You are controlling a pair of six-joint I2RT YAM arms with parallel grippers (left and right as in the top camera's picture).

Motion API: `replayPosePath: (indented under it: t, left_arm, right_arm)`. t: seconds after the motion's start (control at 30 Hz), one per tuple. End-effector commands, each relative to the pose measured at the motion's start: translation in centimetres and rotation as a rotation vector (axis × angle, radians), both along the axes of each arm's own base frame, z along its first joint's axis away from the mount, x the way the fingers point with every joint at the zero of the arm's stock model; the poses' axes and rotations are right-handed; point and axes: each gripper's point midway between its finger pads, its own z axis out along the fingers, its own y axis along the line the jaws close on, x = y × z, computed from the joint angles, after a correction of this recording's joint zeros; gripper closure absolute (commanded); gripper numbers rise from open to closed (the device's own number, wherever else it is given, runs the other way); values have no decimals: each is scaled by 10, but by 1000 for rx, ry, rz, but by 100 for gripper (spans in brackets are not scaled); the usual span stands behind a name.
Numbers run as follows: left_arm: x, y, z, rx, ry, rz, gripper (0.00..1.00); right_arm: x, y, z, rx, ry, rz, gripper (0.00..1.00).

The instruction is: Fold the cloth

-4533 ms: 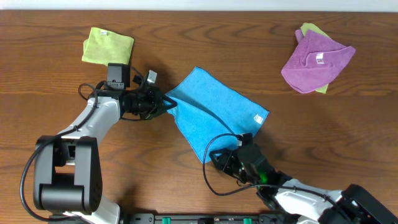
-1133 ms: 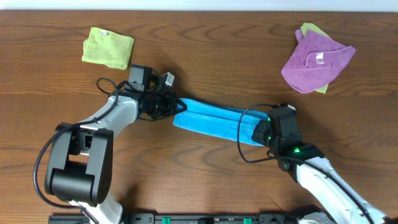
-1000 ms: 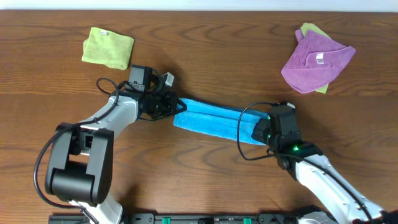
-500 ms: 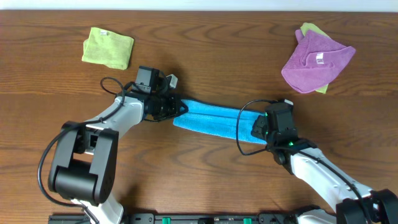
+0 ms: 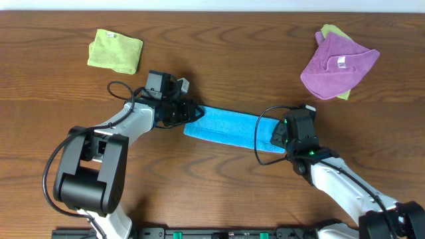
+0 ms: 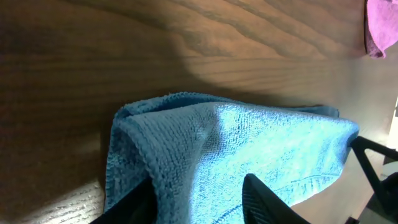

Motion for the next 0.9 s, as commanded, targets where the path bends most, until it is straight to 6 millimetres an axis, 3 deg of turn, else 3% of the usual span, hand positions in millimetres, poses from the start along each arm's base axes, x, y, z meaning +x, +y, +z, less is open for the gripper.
replayPosePath:
  t: [0.0, 0.23, 0.5, 0.73, 0.8, 0.87]
  left_arm:
    - [4, 1, -1, 10, -10, -2, 56]
    - [7, 12, 10, 6, -38, -5, 52]
    - [11, 28, 24, 33, -52, -21, 54]
    - [23, 28, 62, 47, -119, -55, 56]
    - [26, 24, 68, 41, -128, -61, 62]
    - [23, 19, 67, 40, -122, -70, 78]
  right_arm:
    - [10, 1, 10, 4, -24, 1, 56]
    - [13, 2, 23, -8, 21, 1, 53]
    - [-7, 6, 11, 12, 127, 25, 51]
    - [-20, 5, 15, 119, 170, -68, 44]
    - [-24, 2, 22, 145, 167, -97, 42]
    - [-30, -3, 29, 160, 168, -132, 39]
